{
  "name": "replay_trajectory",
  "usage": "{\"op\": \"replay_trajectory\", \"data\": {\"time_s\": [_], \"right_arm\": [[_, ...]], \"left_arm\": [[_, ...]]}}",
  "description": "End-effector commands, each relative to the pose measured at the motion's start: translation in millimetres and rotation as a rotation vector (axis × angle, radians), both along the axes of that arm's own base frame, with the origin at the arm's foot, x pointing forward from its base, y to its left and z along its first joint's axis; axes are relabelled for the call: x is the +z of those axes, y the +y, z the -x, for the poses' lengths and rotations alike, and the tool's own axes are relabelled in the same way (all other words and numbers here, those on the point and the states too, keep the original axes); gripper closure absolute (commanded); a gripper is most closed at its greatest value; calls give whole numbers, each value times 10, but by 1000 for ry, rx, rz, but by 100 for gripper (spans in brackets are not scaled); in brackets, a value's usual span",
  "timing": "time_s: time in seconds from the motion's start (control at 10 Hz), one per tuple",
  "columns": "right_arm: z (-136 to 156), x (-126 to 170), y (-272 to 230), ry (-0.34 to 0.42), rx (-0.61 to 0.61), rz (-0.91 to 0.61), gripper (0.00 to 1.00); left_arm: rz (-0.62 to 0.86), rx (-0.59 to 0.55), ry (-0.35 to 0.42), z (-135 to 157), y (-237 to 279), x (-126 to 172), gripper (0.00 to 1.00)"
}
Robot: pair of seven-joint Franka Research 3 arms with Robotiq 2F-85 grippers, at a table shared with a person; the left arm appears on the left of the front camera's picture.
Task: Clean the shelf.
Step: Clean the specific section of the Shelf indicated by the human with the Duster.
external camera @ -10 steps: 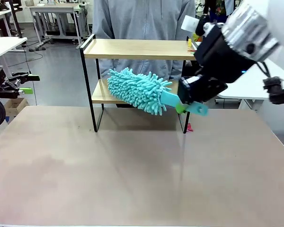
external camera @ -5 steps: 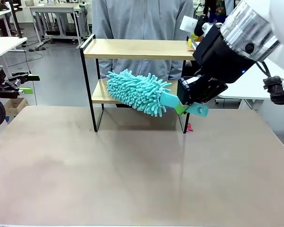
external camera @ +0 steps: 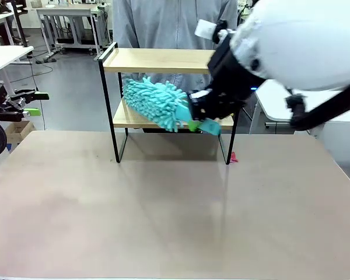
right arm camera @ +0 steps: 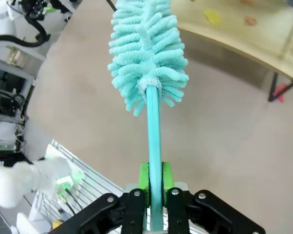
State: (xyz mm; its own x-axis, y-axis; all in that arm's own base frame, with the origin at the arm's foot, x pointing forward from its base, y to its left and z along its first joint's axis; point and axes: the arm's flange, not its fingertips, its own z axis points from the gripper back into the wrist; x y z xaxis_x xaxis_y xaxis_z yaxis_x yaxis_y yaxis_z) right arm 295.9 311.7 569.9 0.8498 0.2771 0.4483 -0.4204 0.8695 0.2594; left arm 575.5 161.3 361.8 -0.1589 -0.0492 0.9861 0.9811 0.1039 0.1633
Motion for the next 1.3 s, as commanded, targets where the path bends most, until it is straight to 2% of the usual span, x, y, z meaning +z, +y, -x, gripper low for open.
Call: {"op": "replay_trajectory", "data": {"time_s": [0.0,0.2,0.4,0.5,0.8,1.1,1.2], "right_arm": [[-266,-42,381,-29,-107,-10,87],[-493,-170,684,-38,-174,-19,87],[-690,-277,1031,-109,-278,8,87],[-769,-313,1184,-106,-307,13,87],[-956,-377,1570,-162,-359,20,87],[-1117,-451,1903,-178,-392,-21,87],[-1169,-527,2021,-148,-409,-63,87]], "left_arm": [[-6,3,-6,17,-27,21,0],[-6,3,-6,17,-27,21,0],[-6,3,-6,17,-27,21,0],[-6,3,-6,17,-27,21,0],[-6,3,-6,17,-27,21,0],[-6,3,-6,17,-27,21,0],[-6,3,-6,17,-27,21,0]]}}
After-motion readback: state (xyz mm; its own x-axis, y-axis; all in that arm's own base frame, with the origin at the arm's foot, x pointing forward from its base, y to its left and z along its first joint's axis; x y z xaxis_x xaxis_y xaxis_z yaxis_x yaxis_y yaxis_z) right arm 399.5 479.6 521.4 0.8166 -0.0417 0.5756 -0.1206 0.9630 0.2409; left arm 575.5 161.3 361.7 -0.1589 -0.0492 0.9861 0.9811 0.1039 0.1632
